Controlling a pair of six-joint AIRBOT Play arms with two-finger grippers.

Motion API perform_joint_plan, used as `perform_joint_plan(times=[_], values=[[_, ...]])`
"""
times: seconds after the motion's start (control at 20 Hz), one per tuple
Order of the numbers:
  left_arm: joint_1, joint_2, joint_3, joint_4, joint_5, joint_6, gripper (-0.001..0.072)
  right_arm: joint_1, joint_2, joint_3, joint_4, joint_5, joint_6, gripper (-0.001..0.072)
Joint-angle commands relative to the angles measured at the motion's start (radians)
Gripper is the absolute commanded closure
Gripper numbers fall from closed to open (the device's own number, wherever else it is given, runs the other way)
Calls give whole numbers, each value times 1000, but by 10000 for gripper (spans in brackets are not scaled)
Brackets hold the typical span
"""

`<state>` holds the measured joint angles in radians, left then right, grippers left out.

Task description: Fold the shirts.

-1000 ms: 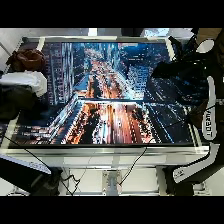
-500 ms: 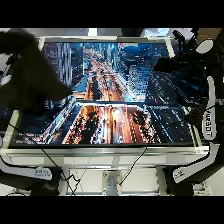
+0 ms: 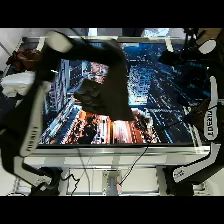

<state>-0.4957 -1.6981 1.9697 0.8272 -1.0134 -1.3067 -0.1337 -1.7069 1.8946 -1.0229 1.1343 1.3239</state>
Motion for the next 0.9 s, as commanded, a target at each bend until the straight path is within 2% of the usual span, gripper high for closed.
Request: perform_joint_plan(times=[0.0, 0.1, 0.15, 0.2, 0.4, 0.5, 0.6, 0.85], values=[[-214, -151, 1, 59, 167, -21, 658, -47, 5, 1, 31, -40, 22, 446], [-260, -210, 1, 56, 179, -22, 287, -72, 6, 1, 51, -21, 14, 442], [-267, -225, 1, 55, 179, -22, 158, -81, 7, 1, 59, -11, 10, 432], [-264, -227, 1, 58, 180, -18, 150, -87, 8, 1, 63, 2, 2, 371], [-160, -204, 72, 95, 179, 17, 153, -100, 21, 1, 50, 129, -115, 372], [-64, -166, 83, 94, 184, 17, 154, -109, 32, 0, -26, 205, -140, 375], [58, -117, 83, 94, 154, 17, 154, -132, 41, 0, -143, 246, -117, 383], [309, -67, 82, 87, -21, 0, 154, -249, 41, -86, -127, 401, -69, 411]])
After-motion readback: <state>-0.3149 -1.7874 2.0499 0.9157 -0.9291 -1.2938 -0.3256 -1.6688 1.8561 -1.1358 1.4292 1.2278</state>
